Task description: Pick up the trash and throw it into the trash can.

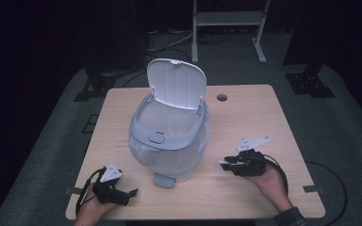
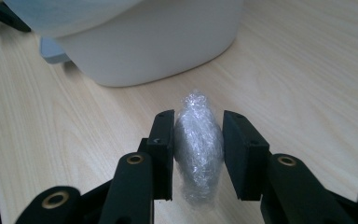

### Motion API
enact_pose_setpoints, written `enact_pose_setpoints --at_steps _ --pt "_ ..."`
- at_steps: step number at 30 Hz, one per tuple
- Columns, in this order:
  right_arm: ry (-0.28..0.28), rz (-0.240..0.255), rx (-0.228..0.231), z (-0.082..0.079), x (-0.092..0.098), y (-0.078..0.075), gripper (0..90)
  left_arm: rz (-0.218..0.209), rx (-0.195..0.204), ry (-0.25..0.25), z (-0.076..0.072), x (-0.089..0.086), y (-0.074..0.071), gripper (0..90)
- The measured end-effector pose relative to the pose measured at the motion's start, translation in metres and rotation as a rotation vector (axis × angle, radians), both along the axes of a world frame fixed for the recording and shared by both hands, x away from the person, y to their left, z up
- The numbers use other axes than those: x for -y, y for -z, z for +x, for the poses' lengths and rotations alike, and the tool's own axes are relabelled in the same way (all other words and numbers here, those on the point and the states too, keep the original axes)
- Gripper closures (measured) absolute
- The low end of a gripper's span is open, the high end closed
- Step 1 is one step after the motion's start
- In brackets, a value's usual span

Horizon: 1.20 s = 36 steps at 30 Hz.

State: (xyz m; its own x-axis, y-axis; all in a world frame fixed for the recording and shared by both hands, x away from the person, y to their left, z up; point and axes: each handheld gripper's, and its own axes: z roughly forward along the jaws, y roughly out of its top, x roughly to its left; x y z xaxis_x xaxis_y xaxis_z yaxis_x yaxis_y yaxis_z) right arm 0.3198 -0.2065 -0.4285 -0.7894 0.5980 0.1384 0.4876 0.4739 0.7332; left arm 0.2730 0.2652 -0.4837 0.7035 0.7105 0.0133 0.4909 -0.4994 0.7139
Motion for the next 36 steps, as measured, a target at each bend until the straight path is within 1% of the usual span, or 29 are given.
enact_pose_setpoints --at_steps 4,7,17,22,30,34,36 --pt "0.006 0.020 0.001 0.000 0.004 -0.005 65.0 0.004 0.001 0.002 0.000 0.000 0.000 0.0" --pt "0.008 0.047 0.003 0.000 0.007 -0.011 64.9 0.004 0.001 0.002 0.000 0.000 0.000 0.0" --pt "0.000 0.080 0.020 0.001 0.008 -0.023 64.9 0.002 -0.001 0.001 0.000 0.000 0.000 0.0" --pt "-0.006 0.081 0.030 0.001 0.008 -0.027 64.9 0.002 -0.001 0.001 0.000 0.000 0.000 0.0" --pt "-0.002 0.103 0.059 0.000 0.012 -0.044 65.0 0.002 -0.001 0.001 0.000 0.000 0.000 0.0" --pt "-0.008 0.132 0.075 -0.002 0.015 -0.055 65.0 0.002 -0.001 0.001 0.000 0.000 0.000 0.0" --pt "-0.008 0.138 0.084 -0.003 0.016 -0.060 64.9 0.002 -0.001 0.001 0.000 0.000 0.000 0.0"
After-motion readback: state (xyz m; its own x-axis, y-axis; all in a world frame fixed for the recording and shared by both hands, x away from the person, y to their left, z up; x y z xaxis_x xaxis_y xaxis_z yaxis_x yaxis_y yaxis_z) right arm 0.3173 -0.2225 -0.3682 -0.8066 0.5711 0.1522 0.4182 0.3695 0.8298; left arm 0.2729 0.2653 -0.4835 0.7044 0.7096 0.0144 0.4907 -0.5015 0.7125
